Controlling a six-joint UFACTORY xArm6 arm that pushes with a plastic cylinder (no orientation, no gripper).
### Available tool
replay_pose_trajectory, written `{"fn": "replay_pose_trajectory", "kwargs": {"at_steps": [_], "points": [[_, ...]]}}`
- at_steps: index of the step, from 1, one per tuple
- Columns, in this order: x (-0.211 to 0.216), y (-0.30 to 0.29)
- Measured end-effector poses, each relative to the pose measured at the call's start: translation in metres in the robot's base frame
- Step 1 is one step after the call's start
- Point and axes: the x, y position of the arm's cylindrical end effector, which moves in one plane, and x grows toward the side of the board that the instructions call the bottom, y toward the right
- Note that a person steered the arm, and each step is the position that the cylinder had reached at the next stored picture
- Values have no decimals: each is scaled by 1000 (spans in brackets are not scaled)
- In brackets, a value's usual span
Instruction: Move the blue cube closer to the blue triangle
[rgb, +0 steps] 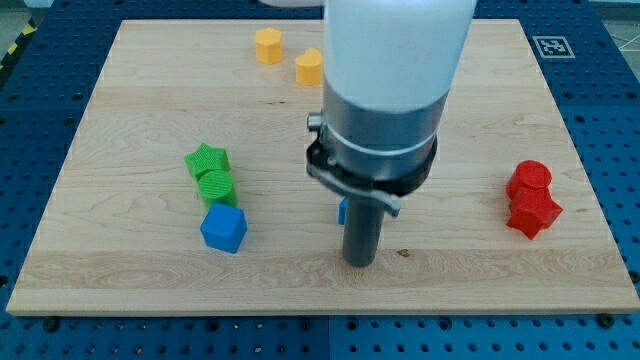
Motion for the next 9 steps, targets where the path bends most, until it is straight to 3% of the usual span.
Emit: {"fn": "replay_pose_trajectory", "kwargs": {"at_steps": [1,3,4,5,9], "points": [[34,-35],[32,-132],[3,-174],[-40,-178],[-39,-123]]}}
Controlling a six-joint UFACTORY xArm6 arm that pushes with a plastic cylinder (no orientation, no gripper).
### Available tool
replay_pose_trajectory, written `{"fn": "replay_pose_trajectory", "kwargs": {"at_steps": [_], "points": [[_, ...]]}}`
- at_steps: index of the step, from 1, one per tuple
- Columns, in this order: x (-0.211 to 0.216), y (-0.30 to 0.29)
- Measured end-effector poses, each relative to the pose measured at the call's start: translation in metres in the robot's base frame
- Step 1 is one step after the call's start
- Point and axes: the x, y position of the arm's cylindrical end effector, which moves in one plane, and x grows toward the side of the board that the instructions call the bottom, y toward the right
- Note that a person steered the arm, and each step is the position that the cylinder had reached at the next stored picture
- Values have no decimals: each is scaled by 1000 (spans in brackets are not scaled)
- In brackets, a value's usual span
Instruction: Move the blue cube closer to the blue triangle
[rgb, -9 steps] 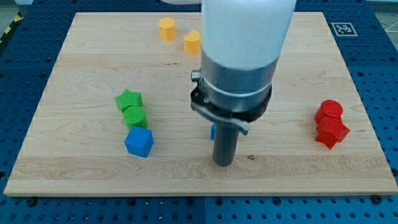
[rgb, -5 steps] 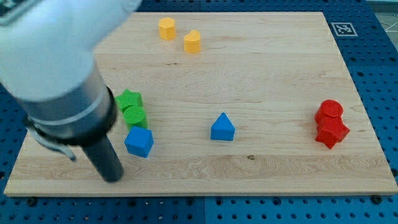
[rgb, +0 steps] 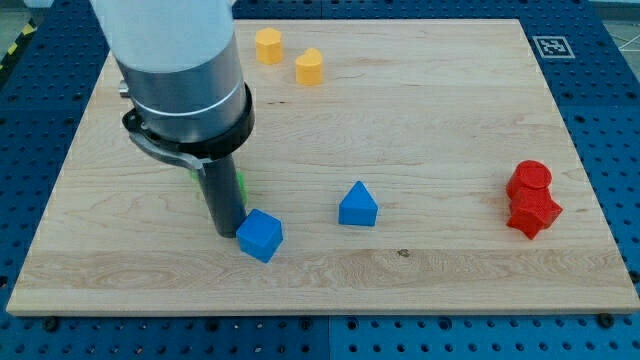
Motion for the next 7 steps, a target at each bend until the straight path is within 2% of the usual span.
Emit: {"fn": "replay_pose_trajectory", "kwargs": {"at_steps": [2,7], "points": [[21,-6],[21,107]]}}
